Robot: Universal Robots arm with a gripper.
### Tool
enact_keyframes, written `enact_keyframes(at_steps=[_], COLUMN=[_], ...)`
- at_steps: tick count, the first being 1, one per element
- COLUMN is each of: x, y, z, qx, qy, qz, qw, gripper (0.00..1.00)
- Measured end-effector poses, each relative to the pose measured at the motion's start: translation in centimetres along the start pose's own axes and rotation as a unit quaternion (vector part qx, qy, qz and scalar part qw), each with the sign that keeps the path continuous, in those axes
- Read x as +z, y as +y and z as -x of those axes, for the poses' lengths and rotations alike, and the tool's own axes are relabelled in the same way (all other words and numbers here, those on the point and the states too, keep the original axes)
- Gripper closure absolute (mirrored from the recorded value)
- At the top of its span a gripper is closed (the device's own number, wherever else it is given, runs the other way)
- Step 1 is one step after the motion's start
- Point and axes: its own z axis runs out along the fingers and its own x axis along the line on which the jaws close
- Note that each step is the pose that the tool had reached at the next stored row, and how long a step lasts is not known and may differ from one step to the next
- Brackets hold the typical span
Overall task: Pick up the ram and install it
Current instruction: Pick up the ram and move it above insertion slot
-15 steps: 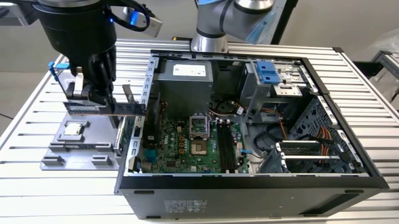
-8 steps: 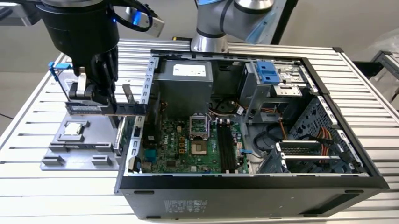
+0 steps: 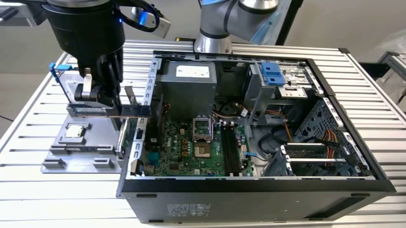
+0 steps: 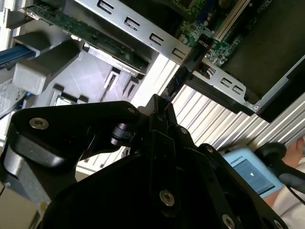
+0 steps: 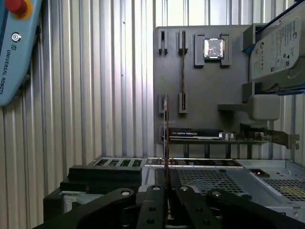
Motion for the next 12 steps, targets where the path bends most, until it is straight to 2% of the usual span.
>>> enact_keyframes(at_steps=[12], x=[-0.03], y=[-1.14], z=[0.04], qx=[-0.001], qy=[0.0], qz=[0.0], qw=[1.0], gripper=[1.0])
